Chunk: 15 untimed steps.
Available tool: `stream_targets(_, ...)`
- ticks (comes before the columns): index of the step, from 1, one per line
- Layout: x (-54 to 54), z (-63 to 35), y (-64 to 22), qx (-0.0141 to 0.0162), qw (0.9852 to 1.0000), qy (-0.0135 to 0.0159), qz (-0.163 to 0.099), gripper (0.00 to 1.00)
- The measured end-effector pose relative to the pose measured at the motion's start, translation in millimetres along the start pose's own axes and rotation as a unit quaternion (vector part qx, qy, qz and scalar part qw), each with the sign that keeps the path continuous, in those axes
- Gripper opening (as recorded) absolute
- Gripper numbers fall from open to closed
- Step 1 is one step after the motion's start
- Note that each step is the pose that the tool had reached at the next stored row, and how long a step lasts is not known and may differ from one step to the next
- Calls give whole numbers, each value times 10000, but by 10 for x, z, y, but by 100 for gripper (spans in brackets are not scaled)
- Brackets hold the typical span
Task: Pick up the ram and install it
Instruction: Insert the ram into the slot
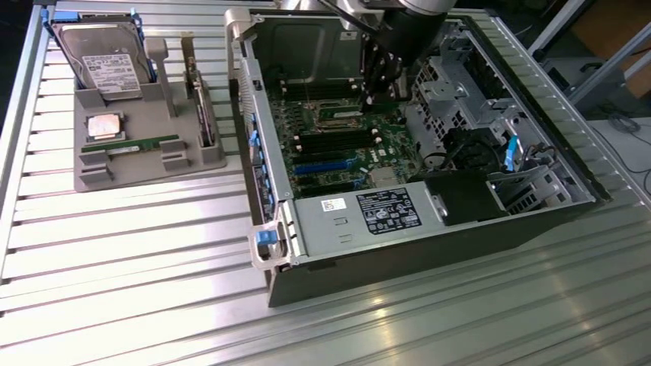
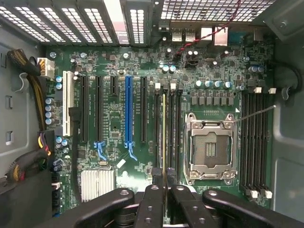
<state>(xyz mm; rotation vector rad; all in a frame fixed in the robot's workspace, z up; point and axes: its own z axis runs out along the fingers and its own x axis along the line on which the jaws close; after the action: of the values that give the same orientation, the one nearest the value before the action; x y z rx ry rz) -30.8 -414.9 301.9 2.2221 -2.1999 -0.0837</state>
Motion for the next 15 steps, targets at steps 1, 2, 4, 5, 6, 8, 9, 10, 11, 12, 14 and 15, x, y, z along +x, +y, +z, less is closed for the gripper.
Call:
stream_targets(1,2,17,4,0,10000,0,0,13)
stream_targets(2,5,45,7,0,10000,0,0,13)
stream_targets(4,10,96,11,0,10000,0,0,13)
stream_targets(5,12,123,14,0,10000,0,0,13)
stream_targets(6,13,147,17,0,10000,0,0,13)
stream_targets(8,14,181,21,0,10000,0,0,13)
stream_targets(9,15,205,24,0,10000,0,0,13)
stream_targets(10,15,221,29,0,10000,0,0,13)
stream_targets(11,16,252,44,0,10000,0,0,13)
stream_targets(12,16,278,53,0,10000,0,0,13)
stream_targets(14,18,330,52,0,10000,0,0,13)
stream_targets(15,19,371,54,0,10000,0,0,13)
